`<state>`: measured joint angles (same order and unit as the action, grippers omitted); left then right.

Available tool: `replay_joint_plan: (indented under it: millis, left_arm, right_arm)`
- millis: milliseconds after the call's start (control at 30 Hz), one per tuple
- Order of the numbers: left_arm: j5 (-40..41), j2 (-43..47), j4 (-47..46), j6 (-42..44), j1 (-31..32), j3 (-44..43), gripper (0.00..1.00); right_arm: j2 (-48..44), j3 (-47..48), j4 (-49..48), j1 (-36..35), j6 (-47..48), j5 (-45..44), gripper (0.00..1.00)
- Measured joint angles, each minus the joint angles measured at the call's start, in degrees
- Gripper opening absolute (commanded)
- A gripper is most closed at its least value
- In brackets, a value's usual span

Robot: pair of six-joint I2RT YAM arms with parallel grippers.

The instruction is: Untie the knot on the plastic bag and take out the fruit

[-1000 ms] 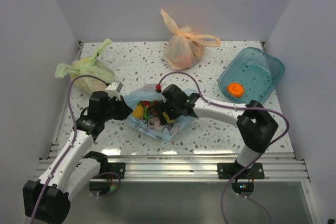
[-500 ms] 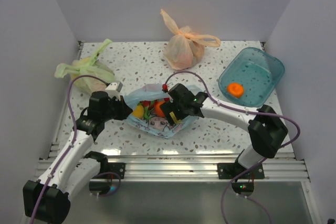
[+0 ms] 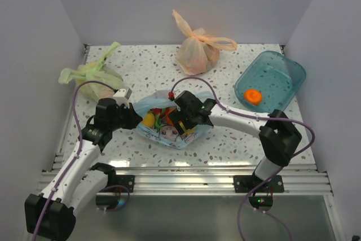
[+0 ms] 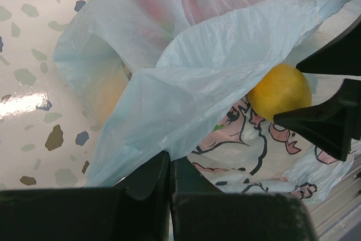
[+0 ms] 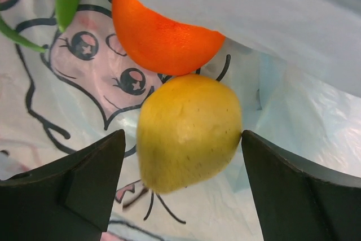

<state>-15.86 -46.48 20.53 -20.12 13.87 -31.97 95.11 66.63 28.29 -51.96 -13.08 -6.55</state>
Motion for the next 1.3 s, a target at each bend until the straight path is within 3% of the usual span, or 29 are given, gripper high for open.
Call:
replay_joint_plan:
  millis: [200,233,333,433,867,1033,1133,1300]
  left_arm:
    - [0.00,0.00,0.00,-0.02,0.00,0.00,0.02]
    - [0.00,0.00,0.00,-0.02,0.00,0.00,0.02]
    - [0.02,0.00,0.00,-0.02,0.00,0.00,0.02]
    - [0.02,0.09,0.00,-0.02,0.00,0.00,0.03]
    - [0.13,0.33,0.02,-0.02,0.00,0.00,0.04]
    - [0.26,0.61,0.02,-0.02,0.00,0.00,0.04]
    - [0.26,0.92,0.02,-0.02,0.00,0.00,0.04]
    - [0.31,1.44,0.02,-0.02,0.00,0.00,0.04]
  right_arm:
    - [4.35,0.00,-0.11,-0.17,-0.66,-0.28,0.79]
    - [4.63,0.00,-0.22,-0.20,-0.81,-0.28,0.67]
    - [4.63,0.02,-0.46,-0.52,-0.90,-0.59,0.47]
    - [4.26,0.20,-0.28,-0.90,-1.01,-0.44,0.34]
    - [-10.12,11.43,1.18,-1.40,0.22,6.99,0.28]
    - [-13.60,15.02,1.07,0.07,1.31,3.76,0.24]
    - [-15.08,16.09,1.11,7.08,0.94,0.48,0.25]
    - [-17.14,15.54,-0.15,27.28,-0.92,-9.31,0.27]
